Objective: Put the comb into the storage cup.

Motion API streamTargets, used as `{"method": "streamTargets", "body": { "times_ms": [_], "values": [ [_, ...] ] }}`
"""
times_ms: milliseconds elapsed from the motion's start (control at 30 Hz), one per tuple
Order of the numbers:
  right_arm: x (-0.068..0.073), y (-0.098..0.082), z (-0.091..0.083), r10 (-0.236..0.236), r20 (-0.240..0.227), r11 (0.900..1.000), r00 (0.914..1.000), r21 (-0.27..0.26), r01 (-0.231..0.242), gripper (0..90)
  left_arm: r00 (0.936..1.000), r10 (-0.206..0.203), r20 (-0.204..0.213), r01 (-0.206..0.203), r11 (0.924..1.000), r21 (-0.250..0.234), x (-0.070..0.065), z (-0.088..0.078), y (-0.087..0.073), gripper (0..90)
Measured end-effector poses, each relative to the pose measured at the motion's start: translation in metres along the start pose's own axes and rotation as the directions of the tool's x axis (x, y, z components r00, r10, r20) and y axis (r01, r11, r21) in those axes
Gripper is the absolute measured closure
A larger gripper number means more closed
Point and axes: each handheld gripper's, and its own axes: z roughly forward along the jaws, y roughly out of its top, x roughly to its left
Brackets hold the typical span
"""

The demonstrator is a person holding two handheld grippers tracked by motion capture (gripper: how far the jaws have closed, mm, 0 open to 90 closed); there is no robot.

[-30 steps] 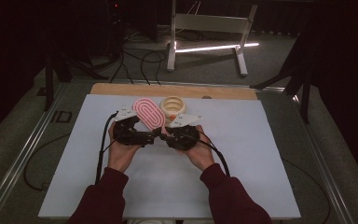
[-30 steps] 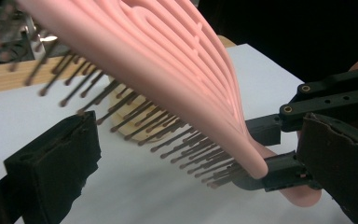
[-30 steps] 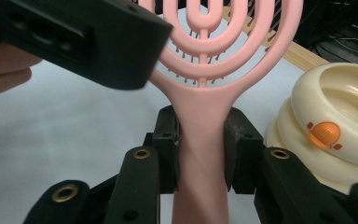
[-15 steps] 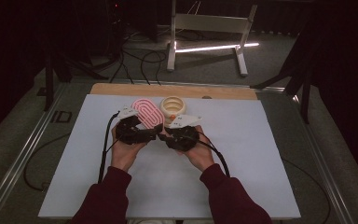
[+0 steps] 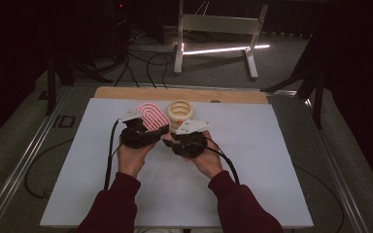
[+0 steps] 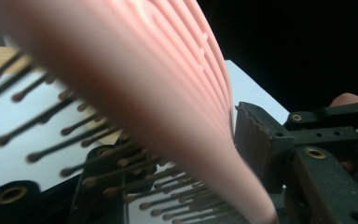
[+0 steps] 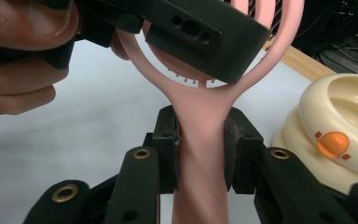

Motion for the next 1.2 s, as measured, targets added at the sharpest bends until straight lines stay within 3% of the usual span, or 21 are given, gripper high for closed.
{"method": "streamTargets", "body": {
  "times_ms": [600,933,1200],
  "values": [
    [-0.0008,0.0005,0.0030,-0.024,0.011,1.000,0.9997,0.016,0.023,69.7,0.9965,-0.025,0.080,0.025,0.9997,-0.002,0.0007,0.0010,0.0000,63.7],
    [-0.0011,0.0011,0.0017,-0.001,0.017,1.000,0.9999,-0.006,0.001,68.3,0.9972,-0.030,0.069,0.032,0.9988,-0.035,-0.0030,0.0004,0.0001,64.3],
    [-0.0038,0.0000,-0.0002,0.011,0.017,1.000,0.9998,-0.012,-0.011,53.8,0.9984,-0.043,0.037,0.046,0.9966,-0.068,-0.0001,-0.0054,0.0023,64.6]
  ]
}}
